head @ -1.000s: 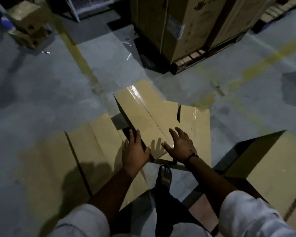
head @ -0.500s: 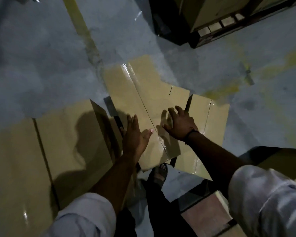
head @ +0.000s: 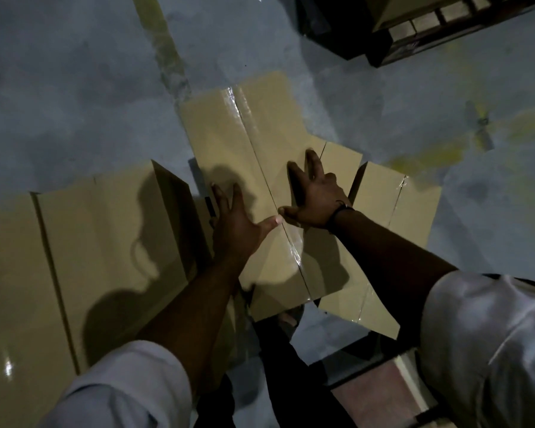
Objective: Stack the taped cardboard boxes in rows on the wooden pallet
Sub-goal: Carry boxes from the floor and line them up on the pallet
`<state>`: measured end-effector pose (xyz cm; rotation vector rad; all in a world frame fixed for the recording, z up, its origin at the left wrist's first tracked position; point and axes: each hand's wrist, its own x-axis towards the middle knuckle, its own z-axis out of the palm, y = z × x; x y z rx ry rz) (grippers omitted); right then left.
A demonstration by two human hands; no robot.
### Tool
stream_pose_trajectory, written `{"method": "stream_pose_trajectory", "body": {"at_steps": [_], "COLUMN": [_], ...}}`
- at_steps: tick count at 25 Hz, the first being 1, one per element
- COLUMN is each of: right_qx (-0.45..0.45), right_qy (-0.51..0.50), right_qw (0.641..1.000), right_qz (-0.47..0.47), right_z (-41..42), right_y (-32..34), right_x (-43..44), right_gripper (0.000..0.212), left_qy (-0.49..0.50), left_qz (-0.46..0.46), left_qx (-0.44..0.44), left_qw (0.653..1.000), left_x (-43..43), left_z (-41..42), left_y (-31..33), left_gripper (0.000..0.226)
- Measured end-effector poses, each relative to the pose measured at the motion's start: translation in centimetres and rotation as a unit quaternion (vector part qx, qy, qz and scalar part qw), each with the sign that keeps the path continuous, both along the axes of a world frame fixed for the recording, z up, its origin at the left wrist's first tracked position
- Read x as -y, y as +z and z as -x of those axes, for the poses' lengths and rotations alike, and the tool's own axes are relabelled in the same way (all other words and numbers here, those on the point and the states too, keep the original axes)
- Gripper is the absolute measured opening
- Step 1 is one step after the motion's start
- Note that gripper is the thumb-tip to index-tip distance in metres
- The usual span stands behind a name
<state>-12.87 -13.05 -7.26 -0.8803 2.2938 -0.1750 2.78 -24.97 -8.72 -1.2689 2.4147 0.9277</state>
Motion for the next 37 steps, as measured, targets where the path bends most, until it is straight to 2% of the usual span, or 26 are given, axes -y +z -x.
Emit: {"method": "stream_pose_trajectory", "body": {"at_steps": [6,12,15,19,27,30,37], "right_qx": [-0.046,-0.099,-0.135,-0.198,-0.264,-0.281,-0.293], "right_qy": [-0.029,-0.154,-0.227,-0.323,-0.478,-0.518,-0.577], "right_qw": [0.998,0.982,0.963,0.925,0.838,0.808,0.762], "right_qz": [-0.041,-0.053,-0.049,-0.036,0.013,0.011,-0.009], "right_z": [-3.5,-10.4,-15.4,-23.6,-37.9,-42.6,-52.3], "right_y": [7.1,18.9,25.7,32.9,40.7,42.1,43.0], "right_x": [-3.5,-8.6,-11.1,-13.4,-17.9,-20.0,-26.8], "right_gripper": [0.107,0.101,0.101,0.099,0.096,0.093,0.088], "left_qy": [-0.05,-0.166,-0.244,-0.318,-0.42,-0.46,-0.514], "left_qz": [0.007,0.046,0.071,0.097,0.111,0.111,0.055], "left_qx": [0.029,0.008,-0.022,-0.085,-0.194,-0.219,-0.242], "left_qw": [0.998,0.985,0.967,0.939,0.88,0.853,0.821], "left_x": [-2.8,-6.1,-7.7,-8.8,-13.1,-15.3,-22.5], "left_z": [-1.3,-5.2,-8.2,-13.2,-22.6,-25.5,-32.6], "left_y": [7.2,20.1,27.0,33.0,40.6,42.1,42.9], "left_gripper": [0.094,0.089,0.086,0.083,0.084,0.083,0.083]}}
